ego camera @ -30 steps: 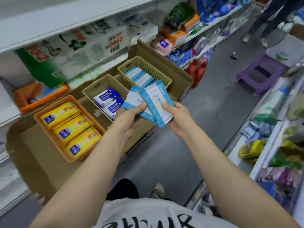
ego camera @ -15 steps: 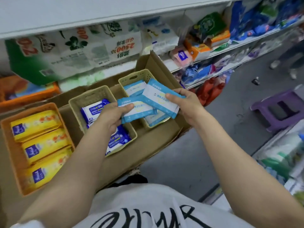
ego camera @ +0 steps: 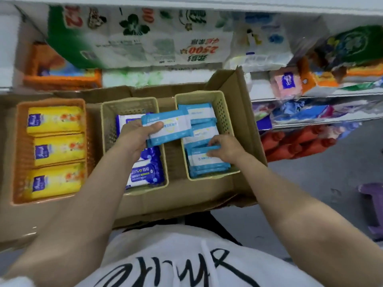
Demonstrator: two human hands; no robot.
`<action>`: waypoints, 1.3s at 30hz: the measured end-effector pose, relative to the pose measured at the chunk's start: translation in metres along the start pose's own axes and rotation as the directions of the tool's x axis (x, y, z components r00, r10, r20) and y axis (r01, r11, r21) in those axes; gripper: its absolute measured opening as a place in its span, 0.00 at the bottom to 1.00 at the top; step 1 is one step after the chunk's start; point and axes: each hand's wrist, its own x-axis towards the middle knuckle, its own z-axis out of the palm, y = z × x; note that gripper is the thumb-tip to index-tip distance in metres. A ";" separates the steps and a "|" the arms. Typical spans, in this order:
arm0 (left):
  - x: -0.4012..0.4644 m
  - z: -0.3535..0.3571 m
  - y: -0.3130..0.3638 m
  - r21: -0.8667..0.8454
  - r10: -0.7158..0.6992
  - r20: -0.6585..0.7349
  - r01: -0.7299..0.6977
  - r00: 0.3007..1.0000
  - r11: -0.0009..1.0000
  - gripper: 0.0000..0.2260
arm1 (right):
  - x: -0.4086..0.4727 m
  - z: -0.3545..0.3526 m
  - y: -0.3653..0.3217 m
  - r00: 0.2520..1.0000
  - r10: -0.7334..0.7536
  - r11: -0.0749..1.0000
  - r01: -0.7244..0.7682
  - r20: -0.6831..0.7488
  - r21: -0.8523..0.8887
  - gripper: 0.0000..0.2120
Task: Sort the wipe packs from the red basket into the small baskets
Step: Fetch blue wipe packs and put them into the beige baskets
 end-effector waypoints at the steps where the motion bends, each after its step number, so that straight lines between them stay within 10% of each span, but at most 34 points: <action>1: -0.002 0.001 -0.004 0.002 -0.015 -0.031 0.015 0.999 1.000 0.15 | 0.005 0.002 0.004 0.999 -0.021 0.999 0.023 0.035 -0.046 0.16; 9: -0.006 0.027 -0.026 0.004 -0.036 -0.145 0.037 0.989 0.999 0.18 | 0.009 0.010 0.010 0.941 -0.338 0.762 0.261 -0.020 -0.592 0.22; 13: -0.004 0.040 -0.032 0.142 -0.036 -0.128 0.054 0.991 0.988 0.13 | 0.015 -0.024 -0.009 0.909 -0.258 0.962 0.271 -0.328 -0.005 0.12; 16: -0.002 0.059 -0.030 0.218 -0.058 -0.050 0.068 0.997 0.974 0.12 | 0.031 -0.058 -0.031 0.984 -0.145 0.858 0.178 -0.105 0.482 0.14; 19: 0.005 0.082 -0.026 0.176 -0.030 -0.067 0.041 0.997 0.984 0.16 | 0.048 -0.074 -0.038 0.940 -0.185 0.875 0.025 0.288 0.483 0.18; 24: 0.023 0.099 -0.033 0.453 0.313 -0.330 -0.142 0.890 0.880 0.19 | 0.080 -0.085 -0.023 1.000 -0.023 0.784 0.016 0.004 0.620 0.14; 39: 0.041 0.090 -0.064 0.262 0.163 -0.330 -0.076 0.930 0.962 0.15 | 0.117 -0.072 -0.029 0.999 -0.049 0.897 0.048 -0.010 0.440 0.09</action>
